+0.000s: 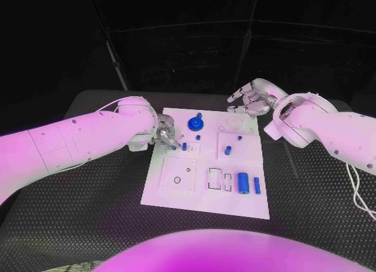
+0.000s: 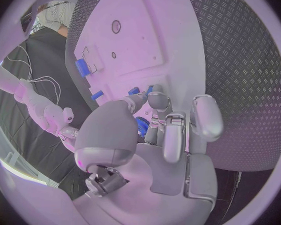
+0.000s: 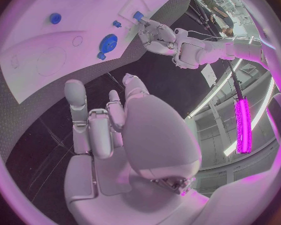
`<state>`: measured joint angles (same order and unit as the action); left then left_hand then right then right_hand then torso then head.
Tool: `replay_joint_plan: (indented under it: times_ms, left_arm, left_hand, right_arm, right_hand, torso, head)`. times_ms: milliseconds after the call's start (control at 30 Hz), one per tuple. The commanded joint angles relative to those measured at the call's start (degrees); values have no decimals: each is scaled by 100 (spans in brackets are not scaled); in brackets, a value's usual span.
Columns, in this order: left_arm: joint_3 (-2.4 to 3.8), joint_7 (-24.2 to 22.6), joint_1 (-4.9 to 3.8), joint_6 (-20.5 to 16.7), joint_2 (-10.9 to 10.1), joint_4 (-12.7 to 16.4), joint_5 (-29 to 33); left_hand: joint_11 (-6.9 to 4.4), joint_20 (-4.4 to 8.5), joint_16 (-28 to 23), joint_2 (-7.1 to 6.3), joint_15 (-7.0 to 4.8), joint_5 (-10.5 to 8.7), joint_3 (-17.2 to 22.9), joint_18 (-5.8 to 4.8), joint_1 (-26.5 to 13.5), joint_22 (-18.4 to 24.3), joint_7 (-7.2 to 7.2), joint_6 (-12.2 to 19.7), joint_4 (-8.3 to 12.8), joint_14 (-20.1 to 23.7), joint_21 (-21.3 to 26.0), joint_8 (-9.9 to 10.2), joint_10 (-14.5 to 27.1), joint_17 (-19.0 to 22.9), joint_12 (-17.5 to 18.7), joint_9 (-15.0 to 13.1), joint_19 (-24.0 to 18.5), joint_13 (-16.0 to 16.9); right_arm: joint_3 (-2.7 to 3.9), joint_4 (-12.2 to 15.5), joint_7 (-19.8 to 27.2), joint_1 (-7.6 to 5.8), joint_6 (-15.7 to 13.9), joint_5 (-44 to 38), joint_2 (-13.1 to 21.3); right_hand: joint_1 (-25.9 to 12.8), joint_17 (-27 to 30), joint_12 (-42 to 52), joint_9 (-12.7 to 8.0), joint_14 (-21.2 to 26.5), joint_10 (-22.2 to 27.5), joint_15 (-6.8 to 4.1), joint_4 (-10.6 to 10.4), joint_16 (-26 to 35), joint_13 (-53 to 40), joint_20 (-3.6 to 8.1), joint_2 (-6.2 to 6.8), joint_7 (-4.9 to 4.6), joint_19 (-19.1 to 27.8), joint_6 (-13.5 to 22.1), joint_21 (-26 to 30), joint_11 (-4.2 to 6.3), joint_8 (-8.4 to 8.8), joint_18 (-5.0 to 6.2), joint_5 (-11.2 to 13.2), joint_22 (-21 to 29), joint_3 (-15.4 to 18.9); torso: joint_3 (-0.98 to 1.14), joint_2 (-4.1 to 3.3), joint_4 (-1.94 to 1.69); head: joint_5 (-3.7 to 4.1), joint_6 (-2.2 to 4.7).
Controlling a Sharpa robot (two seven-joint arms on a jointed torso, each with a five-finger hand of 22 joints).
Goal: Assemble the parts on the task board
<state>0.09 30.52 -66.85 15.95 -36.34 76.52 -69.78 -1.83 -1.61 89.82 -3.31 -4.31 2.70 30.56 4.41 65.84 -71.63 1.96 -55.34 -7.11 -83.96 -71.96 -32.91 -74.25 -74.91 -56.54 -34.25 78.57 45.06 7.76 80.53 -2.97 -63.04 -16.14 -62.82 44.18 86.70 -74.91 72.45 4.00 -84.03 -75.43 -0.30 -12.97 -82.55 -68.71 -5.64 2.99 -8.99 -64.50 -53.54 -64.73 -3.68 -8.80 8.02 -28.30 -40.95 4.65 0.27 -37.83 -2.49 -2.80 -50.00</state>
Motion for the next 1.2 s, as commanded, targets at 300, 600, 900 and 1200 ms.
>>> replay_joint_plan:
  times_ms: [300,600,900,1200]
  left_arm:
    - [-32,26,41,7,-19,-63,-2]
    - [17,-19,43,-613,-148,12,121]
    - [52,-101,43,-1129,-257,79,486]
    - [98,-983,43,-1918,-403,139,1373]
  left_hand:
    - [-5,1,18,-226,-50,1,-176,49,-717,-22,2,-126,-196,-604,-13,-71,-32,-1509,-53,8,54,-10]
    - [-9,9,18,-301,-60,5,-761,52,-1180,-30,-2,-115,-679,-604,3,-96,21,-1509,-15,31,65,-95]
    - [0,10,18,-302,-57,5,-1079,63,-1183,6,8,-54,-892,-604,59,-102,122,-1509,111,53,43,-275]
    - [341,-173,-1280,-420,223,16,-1593,440,-741,1768,386,750,-942,48,2092,317,1304,118,1227,354,-1250,-1265]
  right_arm:
    - [3,13,40,-10,0,-4,4]
    - [3,5,40,-9,-8,-4,2]
    - [3,-6,42,-9,-21,-4,1]
    - [3,-11,43,-9,-23,-4,5]
  right_hand:
    - [39,-56,-12,-3,-287,31,-24,-12,36,15,-3,-1,7,41,-12,23,-11,-18,84,-13,8,-20]
    - [30,-46,-20,-5,-285,38,-23,-17,42,25,-4,4,4,49,-3,32,-13,-15,86,-11,23,-17]
    - [30,-46,-20,-5,-285,38,-23,-17,42,25,-4,4,4,49,-3,32,-13,-15,86,-11,23,-17]
    - [24,-49,-17,-7,-286,37,-22,-21,41,22,-4,8,3,48,4,32,-14,-12,85,-11,22,-16]
  torso:
    - [-5,0,-2]
    - [-1,4,-5]
    - [-5,1,-8]
    - [3,3,-9]
  head:
    - [18,0]
    - [32,0]
    - [48,0]
    - [75,0]
